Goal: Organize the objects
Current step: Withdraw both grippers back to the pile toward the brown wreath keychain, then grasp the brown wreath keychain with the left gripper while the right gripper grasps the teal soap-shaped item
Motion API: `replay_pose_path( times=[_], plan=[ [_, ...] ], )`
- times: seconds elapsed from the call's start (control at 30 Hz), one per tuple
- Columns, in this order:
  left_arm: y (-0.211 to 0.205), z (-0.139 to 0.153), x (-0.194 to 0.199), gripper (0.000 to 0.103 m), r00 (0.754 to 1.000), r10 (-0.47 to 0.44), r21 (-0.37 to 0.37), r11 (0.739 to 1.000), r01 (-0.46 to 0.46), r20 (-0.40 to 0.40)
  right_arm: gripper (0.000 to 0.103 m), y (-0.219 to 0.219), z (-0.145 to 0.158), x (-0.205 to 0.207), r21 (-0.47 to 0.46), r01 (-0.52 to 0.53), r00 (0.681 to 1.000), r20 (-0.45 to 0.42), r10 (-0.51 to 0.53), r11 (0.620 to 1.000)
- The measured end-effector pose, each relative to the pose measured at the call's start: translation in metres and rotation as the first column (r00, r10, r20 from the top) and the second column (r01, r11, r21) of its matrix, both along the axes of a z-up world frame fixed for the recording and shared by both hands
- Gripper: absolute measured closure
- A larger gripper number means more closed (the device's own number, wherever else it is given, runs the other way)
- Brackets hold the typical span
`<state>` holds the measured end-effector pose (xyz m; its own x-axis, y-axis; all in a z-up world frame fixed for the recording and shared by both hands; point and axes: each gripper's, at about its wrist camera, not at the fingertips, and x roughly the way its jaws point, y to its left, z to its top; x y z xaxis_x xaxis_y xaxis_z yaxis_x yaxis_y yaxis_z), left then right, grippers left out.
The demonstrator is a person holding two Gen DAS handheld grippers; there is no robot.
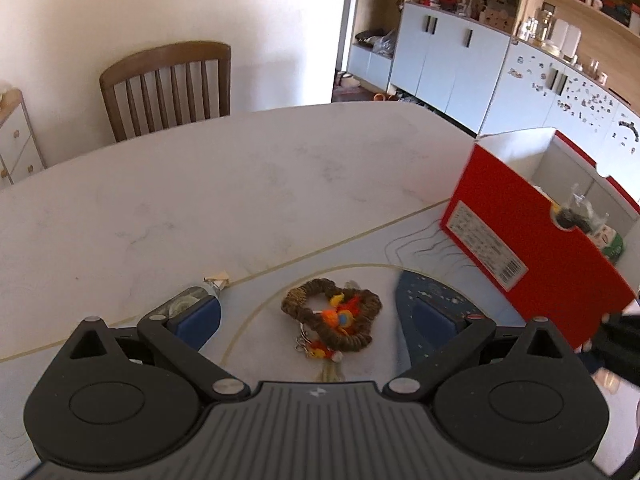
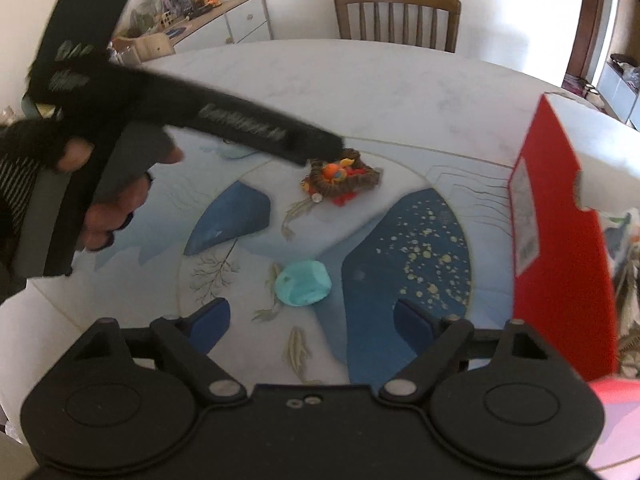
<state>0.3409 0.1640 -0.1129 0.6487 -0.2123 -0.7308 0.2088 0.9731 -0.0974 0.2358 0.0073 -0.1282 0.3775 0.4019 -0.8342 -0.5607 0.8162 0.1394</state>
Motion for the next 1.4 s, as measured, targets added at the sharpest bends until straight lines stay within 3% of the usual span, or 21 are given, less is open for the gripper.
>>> replay_pose_path(
  times=[0.23,0.3,0.4,0.6,0.73,1.07,1.23,1.3,1.4],
  plan=[
    [0.01,-0.008,0.027,0.006,0.996,0.043,-0.076,0.996,-0.05,-0.079,0.025,0.018,-0.011,0.003,-0.035,-0.045,0.999,0.017,0.045,0.998],
    [0.013,-0.01,0.033,0.022,0.993,0.048,-0.096,0.994,-0.058,-0.107,0.025,0.02,-0.012,0.005,-0.035,-0.048,0.999,0.017,0.048,0.998],
    [0.016,-0.014,0.043,0.037,0.985,0.074,-0.107,0.99,-0.091,-0.155,0.027,0.021,-0.013,0.007,-0.034,-0.048,0.999,0.013,0.048,0.998],
    [0.019,-0.016,0.053,0.037,0.974,0.084,-0.147,0.982,-0.116,-0.21,0.03,0.024,-0.017,0.011,-0.042,-0.048,0.998,0.026,0.05,0.998],
    [0.018,-0.024,0.055,0.047,0.964,0.097,-0.143,0.98,-0.136,-0.248,0.034,0.026,-0.02,0.014,-0.052,-0.052,0.998,0.031,0.054,0.997],
    [0.027,-0.03,0.054,0.065,0.949,0.128,-0.23,0.953,-0.198,-0.288,0.043,0.034,-0.027,0.015,-0.069,-0.076,0.996,0.033,0.078,0.995],
    [0.026,-0.033,0.054,0.072,0.943,0.142,-0.235,0.947,-0.217,-0.3,0.049,0.039,-0.032,0.013,-0.084,-0.093,0.995,0.036,0.096,0.992],
    [0.026,-0.034,0.054,0.083,0.942,0.148,-0.233,0.947,-0.223,-0.301,0.051,0.04,-0.032,0.012,-0.092,-0.096,0.994,0.046,0.1,0.991],
    [0.024,-0.034,0.053,0.09,0.945,0.145,-0.23,0.949,-0.217,-0.293,0.06,0.04,-0.032,0.011,-0.104,-0.099,0.992,0.062,0.106,0.99]
  ],
)
